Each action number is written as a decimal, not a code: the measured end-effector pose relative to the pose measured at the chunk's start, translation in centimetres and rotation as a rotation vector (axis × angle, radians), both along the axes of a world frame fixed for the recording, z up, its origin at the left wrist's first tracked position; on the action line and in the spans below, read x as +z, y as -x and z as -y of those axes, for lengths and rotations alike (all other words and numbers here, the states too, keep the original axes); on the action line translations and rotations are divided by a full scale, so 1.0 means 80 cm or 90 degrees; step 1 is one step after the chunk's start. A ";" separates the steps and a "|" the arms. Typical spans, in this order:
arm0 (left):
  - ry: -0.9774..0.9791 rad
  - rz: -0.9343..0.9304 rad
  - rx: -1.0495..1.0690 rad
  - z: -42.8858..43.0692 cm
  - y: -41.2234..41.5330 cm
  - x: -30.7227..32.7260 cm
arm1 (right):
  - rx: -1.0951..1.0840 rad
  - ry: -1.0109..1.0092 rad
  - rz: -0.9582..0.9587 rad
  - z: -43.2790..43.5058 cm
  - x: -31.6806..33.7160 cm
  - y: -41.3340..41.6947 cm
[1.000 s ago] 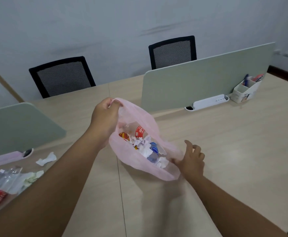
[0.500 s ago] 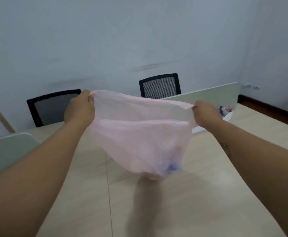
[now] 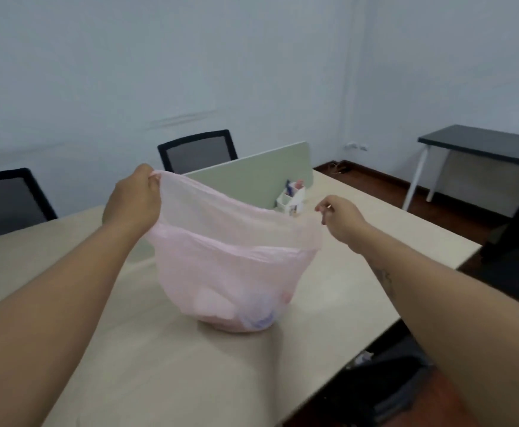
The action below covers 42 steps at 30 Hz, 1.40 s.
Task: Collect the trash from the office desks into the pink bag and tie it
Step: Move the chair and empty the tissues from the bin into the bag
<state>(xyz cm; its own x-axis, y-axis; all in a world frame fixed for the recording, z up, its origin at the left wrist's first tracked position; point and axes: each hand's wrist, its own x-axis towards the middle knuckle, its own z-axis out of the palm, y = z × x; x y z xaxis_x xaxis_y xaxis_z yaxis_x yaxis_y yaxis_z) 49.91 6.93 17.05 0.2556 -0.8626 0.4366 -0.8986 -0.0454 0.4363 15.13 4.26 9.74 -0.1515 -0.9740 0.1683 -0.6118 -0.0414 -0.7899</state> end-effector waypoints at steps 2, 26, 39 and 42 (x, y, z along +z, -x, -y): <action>-0.002 -0.002 -0.023 -0.005 0.044 -0.011 | -0.004 -0.041 -0.013 -0.022 -0.021 0.035; -0.076 0.105 -0.230 -0.040 0.242 -0.108 | 0.143 -0.118 -0.700 -0.278 -0.109 0.149; -0.093 0.101 -0.290 -0.058 0.250 -0.132 | 0.117 -0.066 -0.725 -0.381 -0.111 0.247; -0.093 0.105 -0.306 -0.056 0.259 -0.130 | 0.107 -0.091 -0.742 -0.413 -0.107 0.277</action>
